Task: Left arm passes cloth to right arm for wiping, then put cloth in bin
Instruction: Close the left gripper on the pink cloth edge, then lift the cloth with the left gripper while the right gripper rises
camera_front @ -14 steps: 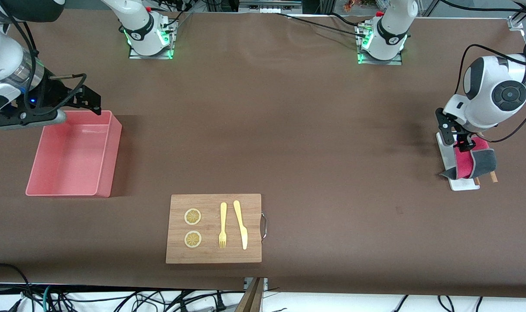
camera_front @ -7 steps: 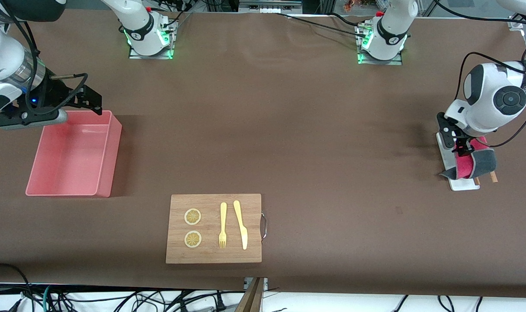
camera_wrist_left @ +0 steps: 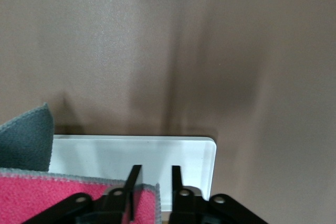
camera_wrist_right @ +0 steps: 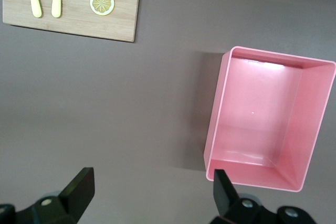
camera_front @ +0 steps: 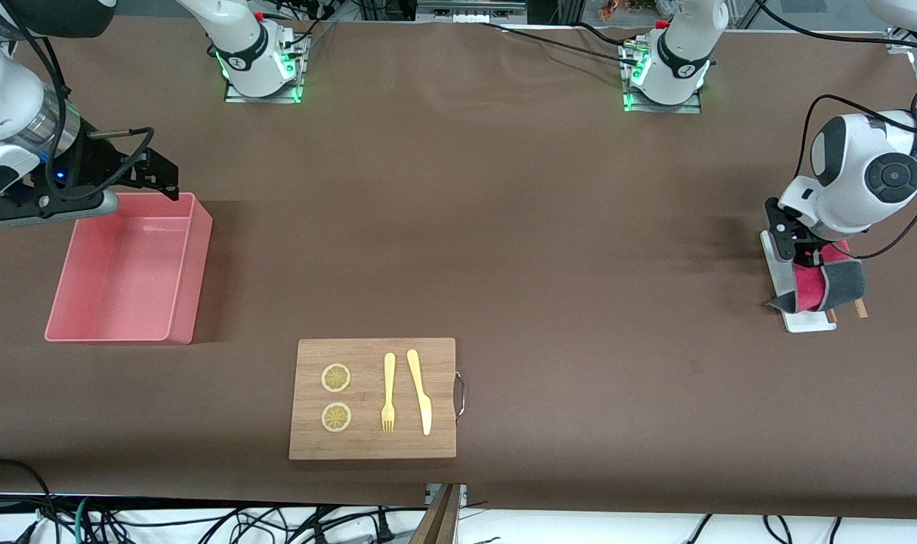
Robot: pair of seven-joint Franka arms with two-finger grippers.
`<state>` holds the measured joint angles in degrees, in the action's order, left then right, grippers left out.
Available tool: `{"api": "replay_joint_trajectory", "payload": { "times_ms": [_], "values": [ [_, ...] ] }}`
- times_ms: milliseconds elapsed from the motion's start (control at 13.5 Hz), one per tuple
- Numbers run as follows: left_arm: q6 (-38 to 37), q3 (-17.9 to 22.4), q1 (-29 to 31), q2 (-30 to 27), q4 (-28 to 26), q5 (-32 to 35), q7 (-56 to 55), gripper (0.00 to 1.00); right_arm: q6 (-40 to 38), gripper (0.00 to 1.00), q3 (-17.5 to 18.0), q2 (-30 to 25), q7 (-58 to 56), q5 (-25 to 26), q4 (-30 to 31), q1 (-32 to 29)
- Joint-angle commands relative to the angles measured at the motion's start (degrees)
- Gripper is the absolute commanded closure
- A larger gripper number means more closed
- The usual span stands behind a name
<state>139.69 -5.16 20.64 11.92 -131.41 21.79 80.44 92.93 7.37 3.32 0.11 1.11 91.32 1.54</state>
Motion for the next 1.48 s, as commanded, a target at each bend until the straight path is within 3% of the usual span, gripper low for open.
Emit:
{"api": "replay_joint_trajectory", "payload": {
  "times_ms": [0,370,592,961,1109,1405],
  "values": [
    [-1.3,-0.5,0.3,-0.7,1.4,1.5,3.3,1.00,-0.7,0.00,0.0,0.3,-0.5,0.6,-1.2,0.2],
    [-6.3,-2.8,0.1,-2.4,3.6,1.1,3.8,1.00,-0.7,0.00,0.1,0.3,-0.5,0.6,-1.2,0.3],
    [-13.6,-5.5,0.1,-3.5,7.1,-0.1,3.7,1.00,-0.8,0.00,0.1,0.3,-0.5,0.6,-1.2,0.3],
    [-38.1,-13.7,-0.2,-3.1,23.3,-15.5,2.9,1.00,-0.9,0.00,0.0,0.3,-0.5,0.5,-1.2,0.2],
    [-42.1,-17.8,-0.2,-1.6,26.7,-21.5,1.7,1.00,-1.1,0.00,0.0,0.3,-0.5,0.4,-1.1,0.2],
    [-46.0,-21.5,-0.3,-1.5,29.9,-38.2,-5.3,1.00,-1.1,0.00,0.2,0.3,-0.5,0.9,-1.2,1.0]
  ]
}}
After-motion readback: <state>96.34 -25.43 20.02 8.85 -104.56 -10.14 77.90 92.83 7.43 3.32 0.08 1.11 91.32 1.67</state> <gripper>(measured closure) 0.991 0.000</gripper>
